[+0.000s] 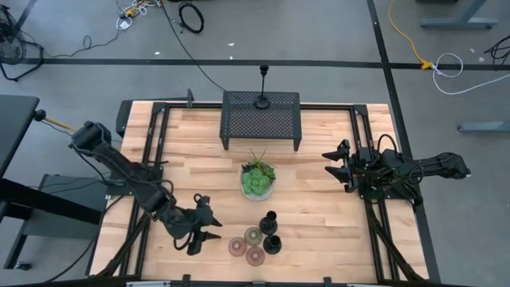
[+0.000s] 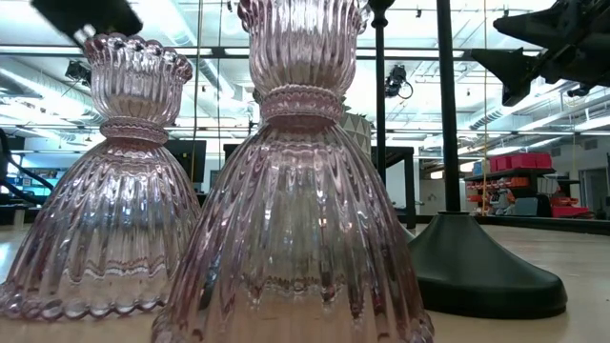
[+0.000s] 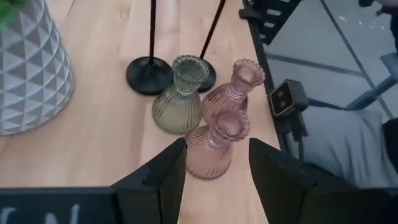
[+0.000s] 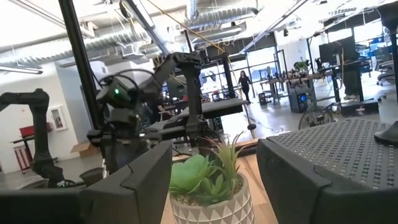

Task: Pick & Place candle stick holders
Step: Put the left pink glass candle holder on the shelf

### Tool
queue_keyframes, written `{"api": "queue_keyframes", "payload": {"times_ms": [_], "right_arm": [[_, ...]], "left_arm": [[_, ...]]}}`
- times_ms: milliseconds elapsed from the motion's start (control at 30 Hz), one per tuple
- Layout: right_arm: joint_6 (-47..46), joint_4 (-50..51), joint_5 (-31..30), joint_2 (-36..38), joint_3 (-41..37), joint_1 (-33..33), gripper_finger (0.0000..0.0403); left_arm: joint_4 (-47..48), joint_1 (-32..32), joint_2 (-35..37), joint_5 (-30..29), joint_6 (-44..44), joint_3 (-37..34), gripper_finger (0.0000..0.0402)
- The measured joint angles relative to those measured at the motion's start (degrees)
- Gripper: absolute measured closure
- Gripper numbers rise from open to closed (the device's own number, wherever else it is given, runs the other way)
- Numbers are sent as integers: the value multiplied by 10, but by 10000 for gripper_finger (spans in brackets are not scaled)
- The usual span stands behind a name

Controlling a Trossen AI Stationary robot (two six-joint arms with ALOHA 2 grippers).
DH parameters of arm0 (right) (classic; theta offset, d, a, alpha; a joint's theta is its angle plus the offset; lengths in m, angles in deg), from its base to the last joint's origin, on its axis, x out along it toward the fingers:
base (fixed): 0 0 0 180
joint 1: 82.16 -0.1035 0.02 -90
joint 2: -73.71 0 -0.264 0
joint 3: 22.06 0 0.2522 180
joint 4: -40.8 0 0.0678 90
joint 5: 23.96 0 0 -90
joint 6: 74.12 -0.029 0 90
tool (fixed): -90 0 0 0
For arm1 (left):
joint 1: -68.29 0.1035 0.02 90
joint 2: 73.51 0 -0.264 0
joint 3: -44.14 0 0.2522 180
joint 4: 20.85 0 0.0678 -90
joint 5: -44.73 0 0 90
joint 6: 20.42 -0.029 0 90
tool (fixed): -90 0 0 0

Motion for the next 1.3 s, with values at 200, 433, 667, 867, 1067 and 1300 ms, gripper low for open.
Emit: {"api": "queue_keyframes", "payload": {"times_ms": [200, 433, 667, 867, 1067, 1300], "right_arm": [[1, 0, 0, 0, 0, 0, 167], [1, 0, 0, 0, 0, 0, 167], [-13, 0, 0, 0, 0, 0, 167], [-14, 0, 0, 0, 0, 0, 167], [-14, 0, 0, 0, 0, 0, 167], [-14, 0, 0, 0, 0, 0, 167]], "left_arm": [[-50, 0, -43, -15, 8, -31, 225], [-118, -3, -129, 60, -19, -31, 225], [-137, -13, -154, 26, -23, -31, 225], [-212, -23, -179, 5, -66, -30, 225], [-240, -23, -187, -3, -96, -31, 225], [-242, -22, -187, -22, -91, -31, 225]]}}
